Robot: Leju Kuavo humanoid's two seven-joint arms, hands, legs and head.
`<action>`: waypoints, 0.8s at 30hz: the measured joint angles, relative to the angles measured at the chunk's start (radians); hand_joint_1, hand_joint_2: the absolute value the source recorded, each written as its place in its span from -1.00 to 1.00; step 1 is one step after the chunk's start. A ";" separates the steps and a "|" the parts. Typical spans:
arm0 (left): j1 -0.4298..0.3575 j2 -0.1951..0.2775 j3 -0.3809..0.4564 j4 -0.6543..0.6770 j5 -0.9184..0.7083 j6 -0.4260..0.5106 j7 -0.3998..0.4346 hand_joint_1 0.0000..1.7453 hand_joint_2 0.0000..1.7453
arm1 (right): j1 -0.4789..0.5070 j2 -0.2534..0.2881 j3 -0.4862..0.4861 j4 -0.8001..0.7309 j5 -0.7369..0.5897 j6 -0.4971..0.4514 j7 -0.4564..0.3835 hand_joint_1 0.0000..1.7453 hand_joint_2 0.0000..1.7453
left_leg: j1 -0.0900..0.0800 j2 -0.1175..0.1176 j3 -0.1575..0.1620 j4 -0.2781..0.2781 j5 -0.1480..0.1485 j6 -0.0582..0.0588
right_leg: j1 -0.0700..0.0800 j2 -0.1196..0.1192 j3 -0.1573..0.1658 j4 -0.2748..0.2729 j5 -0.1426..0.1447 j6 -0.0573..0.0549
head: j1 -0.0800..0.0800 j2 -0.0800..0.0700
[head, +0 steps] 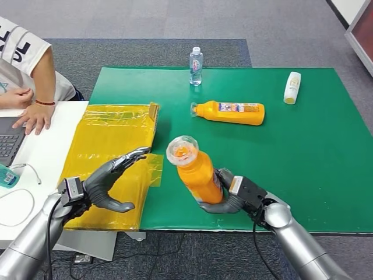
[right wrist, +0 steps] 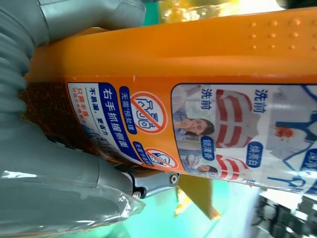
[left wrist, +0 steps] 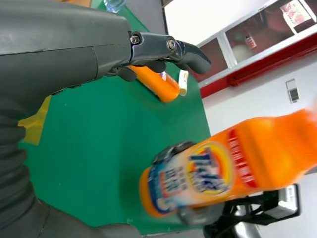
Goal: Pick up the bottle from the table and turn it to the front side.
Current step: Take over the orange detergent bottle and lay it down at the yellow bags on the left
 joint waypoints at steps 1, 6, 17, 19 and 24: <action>-0.011 0.000 -0.005 0.004 -0.001 0.003 0.000 -1.00 1.00 | -0.003 0.005 0.009 0.014 0.008 -0.011 0.000 1.00 1.00 | 0.000 0.000 0.000 0.000 0.000 0.000 | 0.000 0.000 0.000 0.000 0.000 0.000 | 0.000 0.000; -0.062 -0.007 -0.030 0.024 -0.002 0.017 0.000 -1.00 1.00 | -0.012 0.042 0.042 0.073 0.030 -0.058 0.000 1.00 1.00 | 0.000 0.000 0.000 0.000 0.000 0.000 | 0.000 0.000 0.000 0.000 0.000 0.000 | 0.000 0.000; -0.116 -0.058 -0.060 0.082 0.011 0.025 0.000 -1.00 1.00 | -0.028 0.108 0.064 0.110 0.035 -0.094 0.004 1.00 1.00 | 0.000 0.000 0.000 0.000 0.000 0.000 | 0.000 0.000 -0.001 0.000 0.000 0.000 | 0.000 0.000; -0.118 -0.064 -0.063 0.090 0.015 0.023 0.000 -1.00 1.00 | -0.029 0.116 0.065 0.101 0.035 -0.098 0.008 1.00 1.00 | 0.000 0.000 0.000 0.000 0.000 0.000 | 0.000 0.000 -0.001 0.000 0.000 0.000 | 0.000 0.000; -0.119 -0.080 -0.065 0.105 0.024 0.017 0.000 -1.00 1.00 | -0.030 0.134 0.064 0.062 0.036 -0.114 0.019 1.00 1.00 | 0.000 0.000 0.000 0.000 0.000 0.000 | 0.000 0.000 -0.001 0.000 0.000 0.000 | 0.000 0.000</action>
